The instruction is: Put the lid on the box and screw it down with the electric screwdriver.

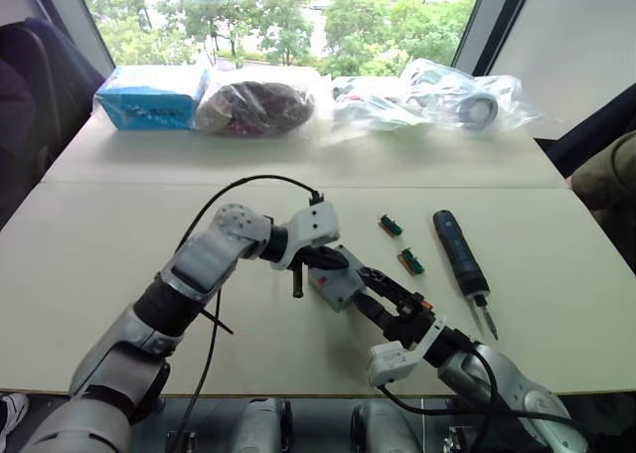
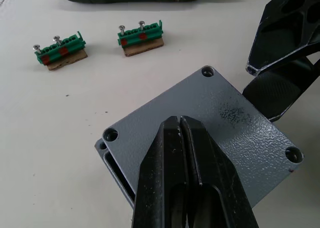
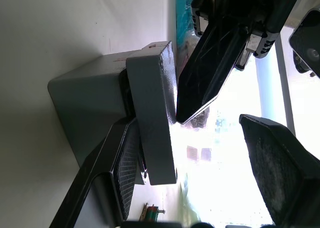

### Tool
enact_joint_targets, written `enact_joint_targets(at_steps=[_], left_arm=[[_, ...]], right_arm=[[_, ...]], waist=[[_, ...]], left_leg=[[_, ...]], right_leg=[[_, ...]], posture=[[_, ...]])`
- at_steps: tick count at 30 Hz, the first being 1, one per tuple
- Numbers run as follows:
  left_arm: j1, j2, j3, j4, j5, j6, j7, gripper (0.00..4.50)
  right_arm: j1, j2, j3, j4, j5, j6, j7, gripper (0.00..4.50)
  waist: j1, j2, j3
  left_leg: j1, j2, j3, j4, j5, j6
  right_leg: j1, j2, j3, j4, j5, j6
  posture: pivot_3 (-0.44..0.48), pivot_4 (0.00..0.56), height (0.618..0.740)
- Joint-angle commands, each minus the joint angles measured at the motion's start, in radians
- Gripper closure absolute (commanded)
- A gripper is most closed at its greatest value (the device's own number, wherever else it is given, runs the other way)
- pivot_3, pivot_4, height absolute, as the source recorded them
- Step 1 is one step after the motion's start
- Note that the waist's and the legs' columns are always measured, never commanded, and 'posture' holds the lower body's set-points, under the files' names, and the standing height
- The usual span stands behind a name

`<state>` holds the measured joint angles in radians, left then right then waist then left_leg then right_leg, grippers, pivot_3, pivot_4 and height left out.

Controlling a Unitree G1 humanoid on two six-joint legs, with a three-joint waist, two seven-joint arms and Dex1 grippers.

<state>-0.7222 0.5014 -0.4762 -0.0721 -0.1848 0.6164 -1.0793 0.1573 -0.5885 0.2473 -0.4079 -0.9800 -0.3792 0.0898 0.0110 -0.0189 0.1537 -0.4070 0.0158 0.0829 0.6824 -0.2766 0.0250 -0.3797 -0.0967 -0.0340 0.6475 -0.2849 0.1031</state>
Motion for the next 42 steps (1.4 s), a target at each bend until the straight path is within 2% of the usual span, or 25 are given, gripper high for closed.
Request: enact_joint_targets(at_steps=[1, 13, 22, 23, 24, 30, 38, 42], left_arm=[[0.042, 0.022, -0.078, 0.079, 0.085, 0.034, 0.019, 4.5], [0.051, 0.007, -0.097, 0.119, 0.145, -0.007, 0.057, 4.5], [0.074, -0.032, -0.04, 0.079, 0.097, -0.048, 0.027, 4.5], [0.074, -0.033, -0.038, 0.076, 0.095, -0.043, 0.025, 4.5], [0.074, -0.035, -0.035, 0.074, 0.095, -0.039, 0.026, 4.5], [0.064, -0.053, -0.002, 0.083, 0.09, -0.024, 0.041, 4.5], [0.061, -0.056, 0.073, 0.042, 0.024, -0.012, 0.018, 4.5], [0.038, -0.073, 0.183, 0.05, -0.069, 0.036, 0.024, 4.5]], right_arm=[[0.015, -0.014, -0.022, -0.023, 0.025, -0.007, 0.011, 1.38], [0.026, -0.018, -0.041, -0.056, 0.077, -0.02, 0.04, 1.38], [0.036, -0.012, -0.051, -0.051, 0.11, -0.02, 0.051, 1.38], [0.036, -0.012, -0.053, -0.048, 0.113, -0.019, 0.05, 1.78], [0.037, -0.011, -0.053, -0.046, 0.114, -0.019, 0.048, 1.89], [0.039, -0.006, -0.051, -0.04, 0.113, -0.015, 0.044, 4.43], [0.059, 0.011, -0.069, -0.037, 0.166, -0.003, 0.044, 4.43], [0.066, 0.018, -0.1, -0.029, 0.292, -0.008, 0.061, 4.43]], waist=[[0.0, 0.0, -0.003], [0.002, -0.001, -0.013], [0.002, -0.001, -0.014], [0.001, -0.001, -0.014], [0.001, -0.001, -0.014], [0.002, 0.0, -0.014], [0.001, 0.0, -0.013], [0.001, 0.002, -0.01]], left_leg=[[0.001, 0.0, 0.0, 0.0, 0.0, 0.0], [0.005, 0.0, 0.0, 0.0, -0.002, 0.003], [0.004, 0.0, -0.001, 0.0, -0.003, 0.004], [0.004, 0.0, -0.001, 0.0, -0.003, 0.004], [0.004, 0.0, -0.001, 0.0, -0.003, 0.004], [0.004, 0.0, -0.001, -0.001, -0.003, 0.004], [0.002, 0.0, -0.001, -0.001, -0.003, 0.004], [-0.002, 0.0, -0.001, -0.001, -0.003, 0.004]], right_leg=[[0.001, 0.0, 0.0, 0.0, 0.0, 0.0], [0.005, -0.001, 0.0, -0.002, -0.001, -0.003], [0.006, -0.002, 0.0, -0.002, -0.002, -0.004], [0.005, -0.002, 0.0, -0.002, -0.002, -0.004], [0.005, -0.002, 0.0, -0.002, -0.002, -0.004], [0.005, -0.002, 0.0, -0.002, -0.003, -0.005], [0.003, -0.003, 0.0, -0.002, -0.003, -0.005], [-0.002, -0.005, 0.0, -0.002, -0.003, -0.005]], posture=[[0.0, 0.15, 0.74], [0.0, 0.15, 0.74], [0.0, 0.15, 0.74], [0.0, 0.15, 0.74], [0.0, 0.15, 0.74], [0.0, 0.15, 0.74], [0.0, 0.15, 0.74], [0.0, 0.15, 0.74]])
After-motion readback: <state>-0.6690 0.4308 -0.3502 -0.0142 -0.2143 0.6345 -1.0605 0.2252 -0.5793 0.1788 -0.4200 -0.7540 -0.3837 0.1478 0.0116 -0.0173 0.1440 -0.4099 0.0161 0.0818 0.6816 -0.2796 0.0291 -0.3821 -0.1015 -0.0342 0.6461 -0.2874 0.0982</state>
